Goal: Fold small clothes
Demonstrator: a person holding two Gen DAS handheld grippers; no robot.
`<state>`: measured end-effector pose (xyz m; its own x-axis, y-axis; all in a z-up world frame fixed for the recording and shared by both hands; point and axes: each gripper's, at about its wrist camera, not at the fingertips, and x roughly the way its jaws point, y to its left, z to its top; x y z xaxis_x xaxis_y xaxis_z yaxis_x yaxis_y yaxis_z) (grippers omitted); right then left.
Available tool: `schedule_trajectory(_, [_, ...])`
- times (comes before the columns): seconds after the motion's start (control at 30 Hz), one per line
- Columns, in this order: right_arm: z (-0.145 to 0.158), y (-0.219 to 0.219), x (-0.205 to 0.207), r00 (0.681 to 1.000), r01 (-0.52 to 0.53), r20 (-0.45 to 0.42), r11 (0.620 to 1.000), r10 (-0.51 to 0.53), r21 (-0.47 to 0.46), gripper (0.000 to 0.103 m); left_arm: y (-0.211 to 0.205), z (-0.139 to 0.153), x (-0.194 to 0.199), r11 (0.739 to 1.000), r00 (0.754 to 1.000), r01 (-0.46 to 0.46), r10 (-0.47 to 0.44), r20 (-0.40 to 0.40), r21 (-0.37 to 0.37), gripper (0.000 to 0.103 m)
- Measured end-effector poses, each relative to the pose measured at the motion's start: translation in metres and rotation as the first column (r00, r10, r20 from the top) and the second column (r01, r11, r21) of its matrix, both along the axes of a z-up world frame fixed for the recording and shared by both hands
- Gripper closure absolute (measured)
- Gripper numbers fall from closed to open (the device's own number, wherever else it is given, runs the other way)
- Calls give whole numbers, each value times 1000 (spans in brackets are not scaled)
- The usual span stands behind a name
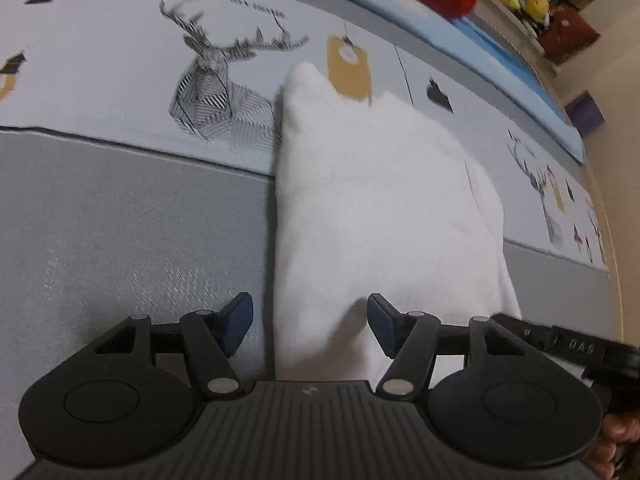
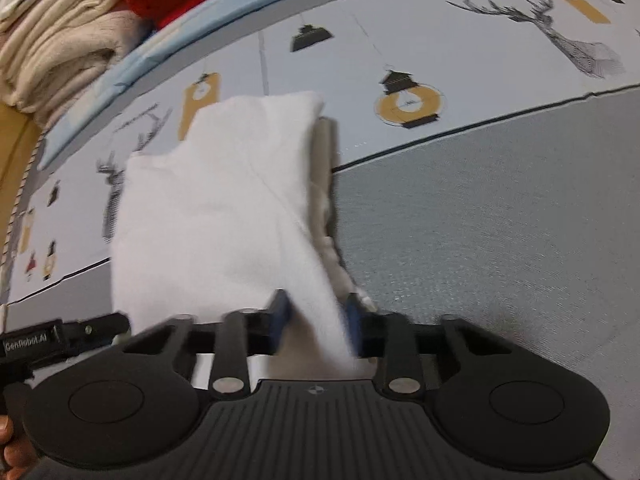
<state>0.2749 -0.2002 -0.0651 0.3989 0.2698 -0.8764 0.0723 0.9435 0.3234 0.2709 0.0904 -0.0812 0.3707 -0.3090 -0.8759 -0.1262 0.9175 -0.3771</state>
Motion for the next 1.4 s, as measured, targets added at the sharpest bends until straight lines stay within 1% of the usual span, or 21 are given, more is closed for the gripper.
schedule_trajectory(0.03, [2, -1, -1, 1000, -13, 0, 1000, 13, 12, 95, -2, -4, -1, 1000, 1000, 15, -14, -21, 14, 39])
schedule_trajectory(0.1, [3, -1, -2, 999, -33, 7, 999, 33, 8, 96, -6, -13, -5, 997, 997, 49, -45, -64, 65, 61])
schedule_trajectory(0.13, [5, -3, -3, 999, -35, 9, 999, 35, 14, 97, -5, -14, -7, 997, 997, 47, -43, -64, 59, 79])
schedule_trajectory(0.17, [6, -6, -4, 1000, -29, 9, 999, 29, 26, 97, -2, -12, -8, 999, 998, 34, -32, -57, 35, 84])
schedule_trajectory(0.23, [7, -10, -4, 1000, -30, 5, 999, 30, 35, 97, 0, -11, -10, 1000, 999, 11, -9, -49, 25, 84])
schedule_trajectory(0.37, [0, -2, -4, 996, -88, -10, 991, 87, -99, 97, 3, -9, -15, 1000, 998, -10, 10, -56, 11, 78])
schedule_trajectory(0.47, [3, -7, -6, 997, -71, -2, 994, 71, -77, 96, 8, -6, -20, 1000, 999, -13, 12, -52, -4, 78])
schedule_trajectory(0.7, [0, -17, -10, 998, -66, -15, 993, 65, -99, 97, 10, -9, -28, 999, 996, 6, -3, -92, 33, 78])
schedule_trajectory(0.83, [-1, -22, -12, 997, -69, -38, 981, 63, -181, 98, 8, 4, -40, 995, 996, 6, 2, -87, 97, 67])
schedule_trajectory(0.9, [2, -28, -15, 998, -54, -36, 982, 48, -183, 97, 2, 21, -48, 978, 1000, 19, -15, -22, 206, 65])
schedule_trajectory(0.93, [8, -31, -17, 999, -43, -14, 983, 42, -176, 97, -2, 31, -54, 964, 999, 23, -30, 21, 267, 54])
schedule_trajectory(0.97, [16, -33, -21, 999, -32, 28, 984, 38, -176, 96, -4, 41, -61, 946, 997, 17, -40, 64, 323, 33])
schedule_trajectory(1.0, [26, -35, -25, 996, -26, 78, 983, 41, -180, 91, -6, 54, -68, 928, 993, 1, -44, 107, 373, 25])
schedule_trajectory(1.03, [39, -36, -31, 988, -21, 147, 980, 51, -197, 75, -8, 68, -77, 910, 987, -19, -50, 155, 413, 16])
schedule_trajectory(1.07, [51, -36, -38, 974, -13, 217, 976, 62, -219, 64, -9, 83, -86, 897, 976, -42, -57, 209, 441, 16])
schedule_trajectory(1.1, [60, -35, -45, 961, -3, 269, 971, 69, -240, 40, -12, 97, -93, 888, 966, -65, -59, 253, 454, 15])
schedule_trajectory(1.13, [70, -34, -53, 942, 11, 327, 965, 78, -262, 31, -13, 108, -102, 884, 954, -88, -58, 293, 459, 13])
schedule_trajectory(1.23, [98, -32, -77, 894, 3, 432, 963, 119, -270, 29, -22, 145, -137, 886, 906, -169, -34, 423, 433, 1])
schedule_trajectory(1.27, [107, -32, -87, 879, 11, 464, 966, 113, -257, 27, -27, 155, -149, 889, 888, -187, -29, 458, 418, 0])
schedule_trajectory(1.33, [126, -33, -114, 835, 52, 545, 974, 80, -222, 10, -43, 170, -176, 899, 861, -196, -33, 508, 392, 0])
schedule_trajectory(1.4, [137, -32, -143, 793, 82, 606, 974, 65, -211, 2, -58, 176, -203, 909, 843, -190, -42, 536, 372, 0])
